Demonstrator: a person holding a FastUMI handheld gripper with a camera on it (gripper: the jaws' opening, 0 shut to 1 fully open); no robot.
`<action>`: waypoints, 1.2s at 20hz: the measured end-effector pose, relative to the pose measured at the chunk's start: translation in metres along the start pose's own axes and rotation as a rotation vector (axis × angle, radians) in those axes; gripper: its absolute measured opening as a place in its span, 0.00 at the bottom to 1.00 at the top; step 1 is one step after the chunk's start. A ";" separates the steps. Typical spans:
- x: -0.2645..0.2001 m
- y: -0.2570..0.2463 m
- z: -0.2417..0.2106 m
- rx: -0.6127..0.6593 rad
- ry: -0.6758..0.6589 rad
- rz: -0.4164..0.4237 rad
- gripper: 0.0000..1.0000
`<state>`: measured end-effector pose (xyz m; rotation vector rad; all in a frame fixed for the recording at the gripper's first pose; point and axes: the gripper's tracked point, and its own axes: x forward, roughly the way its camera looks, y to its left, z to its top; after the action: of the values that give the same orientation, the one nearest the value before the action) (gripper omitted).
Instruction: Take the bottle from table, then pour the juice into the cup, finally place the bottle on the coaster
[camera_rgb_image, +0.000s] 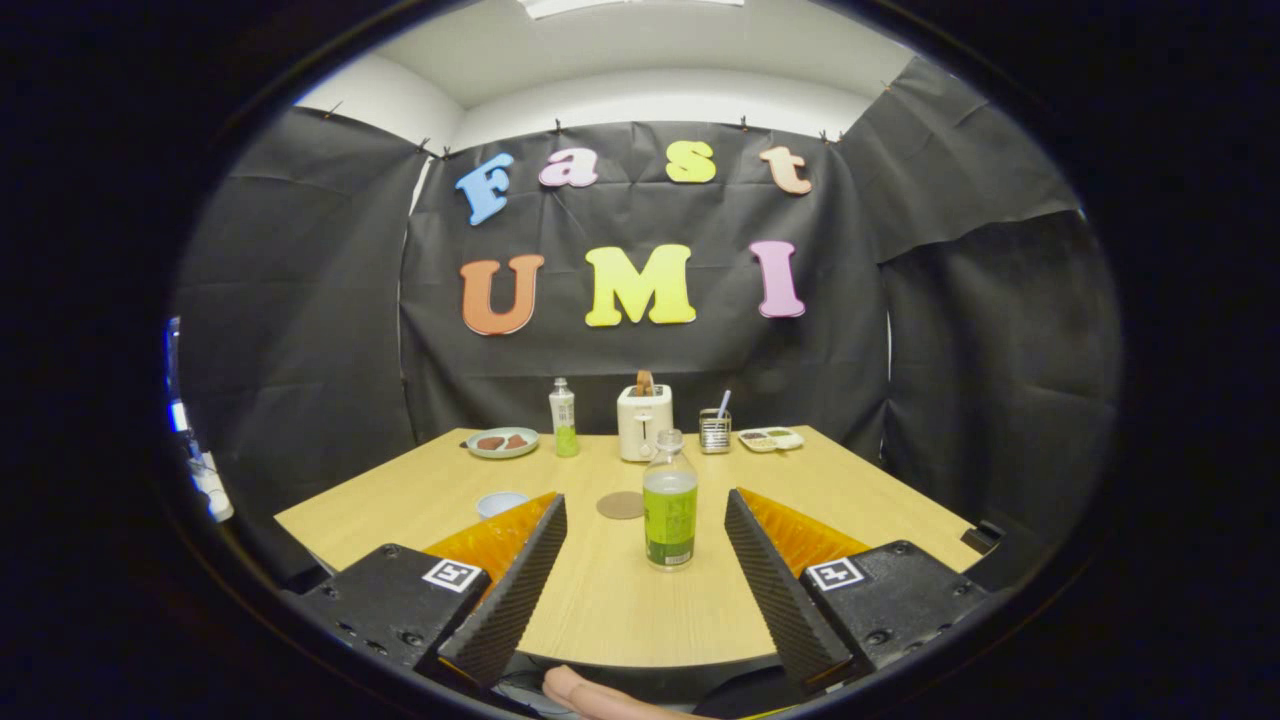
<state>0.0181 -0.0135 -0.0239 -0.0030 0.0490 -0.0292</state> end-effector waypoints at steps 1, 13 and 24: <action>0.006 -0.001 -0.002 -0.002 0.001 -0.002 1.00; 0.117 -0.017 -0.035 -0.001 0.057 0.042 1.00; 0.195 -0.021 -0.044 -0.045 -0.001 -0.005 1.00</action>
<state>0.2100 -0.0398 -0.0775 -0.0478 0.0483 -0.0335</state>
